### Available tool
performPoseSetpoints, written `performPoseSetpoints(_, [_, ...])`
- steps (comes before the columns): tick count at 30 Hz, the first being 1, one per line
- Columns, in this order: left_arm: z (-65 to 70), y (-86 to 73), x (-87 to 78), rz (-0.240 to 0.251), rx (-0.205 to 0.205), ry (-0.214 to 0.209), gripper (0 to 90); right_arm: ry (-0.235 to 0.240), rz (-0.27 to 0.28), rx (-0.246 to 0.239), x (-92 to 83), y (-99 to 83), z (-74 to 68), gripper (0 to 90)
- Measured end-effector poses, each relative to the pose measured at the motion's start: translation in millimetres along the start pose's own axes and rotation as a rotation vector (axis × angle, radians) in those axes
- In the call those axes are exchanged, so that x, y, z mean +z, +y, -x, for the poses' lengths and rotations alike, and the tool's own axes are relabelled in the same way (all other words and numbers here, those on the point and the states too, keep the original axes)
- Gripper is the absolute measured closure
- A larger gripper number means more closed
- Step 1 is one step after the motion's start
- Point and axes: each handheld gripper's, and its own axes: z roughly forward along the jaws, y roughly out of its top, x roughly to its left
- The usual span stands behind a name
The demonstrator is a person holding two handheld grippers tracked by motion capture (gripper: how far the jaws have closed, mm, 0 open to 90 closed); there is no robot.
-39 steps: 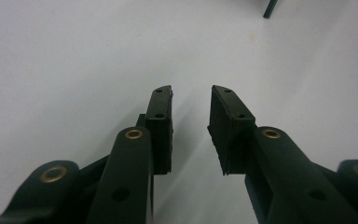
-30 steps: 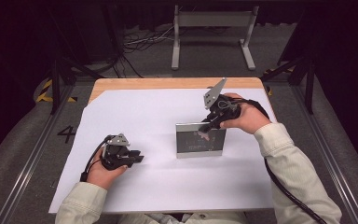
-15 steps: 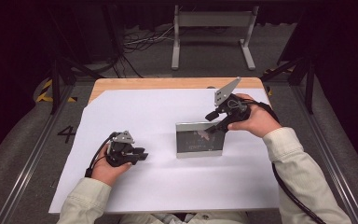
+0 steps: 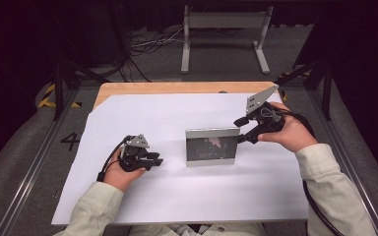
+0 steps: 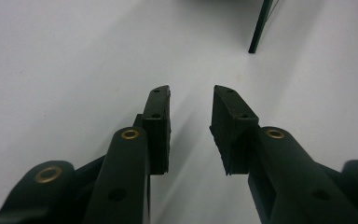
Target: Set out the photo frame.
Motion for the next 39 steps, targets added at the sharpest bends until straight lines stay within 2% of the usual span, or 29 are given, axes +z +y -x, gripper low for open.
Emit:
performPoseSetpoints(4, [-0.8, -0.7, 0.3, 0.001, -0.005, 0.001, 68.2, -0.020, 0.015, 0.012, -7.1, -7.7, -2.7, 36.4])
performPoseSetpoints(10, [-1.5, -1.0, -2.2, 0.011, -0.015, 0.006, 67.5, -0.071, 0.041, 0.064, -19.2, -19.9, -4.2, 34.5])
performPoseSetpoints(15, [-2.4, -1.7, -3.1, 0.013, -0.019, 0.009, 67.5, -0.104, 0.060, 0.085, -25.4, -28.1, -5.9, 32.9])
performPoseSetpoints(23, [-3.6, -2.7, -5.3, 0.027, -0.027, 0.011, 67.1, -0.123, 0.090, 0.123, -33.7, -44.4, -6.9, 31.4])
performPoseSetpoints(39, [-5.6, -5.5, -10.2, 0.040, -0.033, 0.020, 66.8, -0.144, 0.142, 0.188, -15.5, -77.0, -16.1, 30.0])
